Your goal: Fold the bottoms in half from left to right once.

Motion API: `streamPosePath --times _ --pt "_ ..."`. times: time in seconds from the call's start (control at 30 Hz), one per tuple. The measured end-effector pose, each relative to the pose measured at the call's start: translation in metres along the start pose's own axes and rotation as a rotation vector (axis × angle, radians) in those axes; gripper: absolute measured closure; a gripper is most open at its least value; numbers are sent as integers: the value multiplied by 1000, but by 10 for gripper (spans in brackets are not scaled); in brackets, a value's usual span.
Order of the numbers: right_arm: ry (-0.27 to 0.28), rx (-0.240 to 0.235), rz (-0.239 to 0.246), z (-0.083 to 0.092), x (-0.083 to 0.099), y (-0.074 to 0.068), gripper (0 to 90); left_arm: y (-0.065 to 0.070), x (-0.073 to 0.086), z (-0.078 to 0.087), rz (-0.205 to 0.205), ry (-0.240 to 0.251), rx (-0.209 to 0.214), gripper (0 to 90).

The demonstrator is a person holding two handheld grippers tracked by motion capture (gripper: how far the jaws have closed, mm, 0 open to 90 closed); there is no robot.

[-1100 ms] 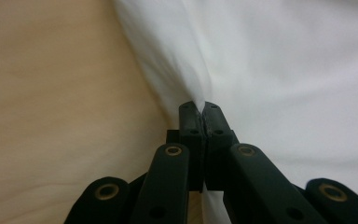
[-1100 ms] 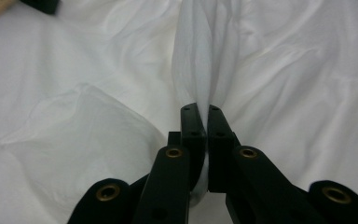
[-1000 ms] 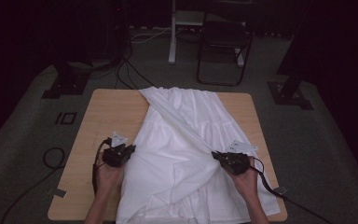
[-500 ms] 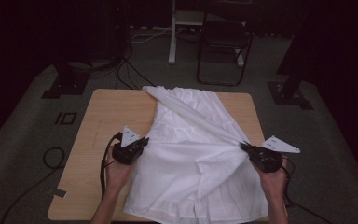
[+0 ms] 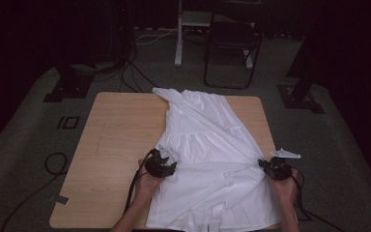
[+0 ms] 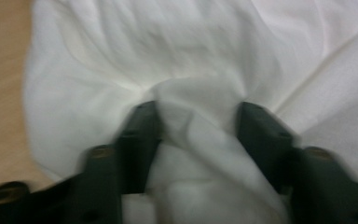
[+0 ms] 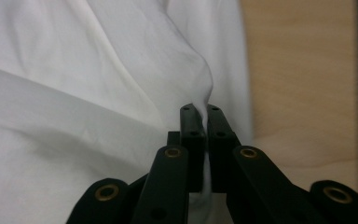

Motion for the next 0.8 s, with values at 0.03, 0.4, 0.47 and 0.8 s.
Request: streamPosePath --times 0.03,0.4,0.47,0.8 --pt "2 -19 -20 -1 -1 -2 879 -5 -1 0 -6 -10 -18 747" --pt "3 -106 65 -29 -25 -57 870 -100 -3 4 71 -46 -217 834" --pt "9 -92 81 -39 -35 -62 872 -114 -7 3 85 -45 -237 834" --pt "0 13 74 -66 -75 -58 659 -122 -15 16 106 35 -206 596"
Point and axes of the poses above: each handheld gripper's, and its own axes: z roughly backward along the jaws, x roughly out of its underside, y roughly to its right, the point moved 8 cm from there along -z, roughly forward along the jaws, and after that the axes turned 2 degrees about -z, right-handed, at the moved point
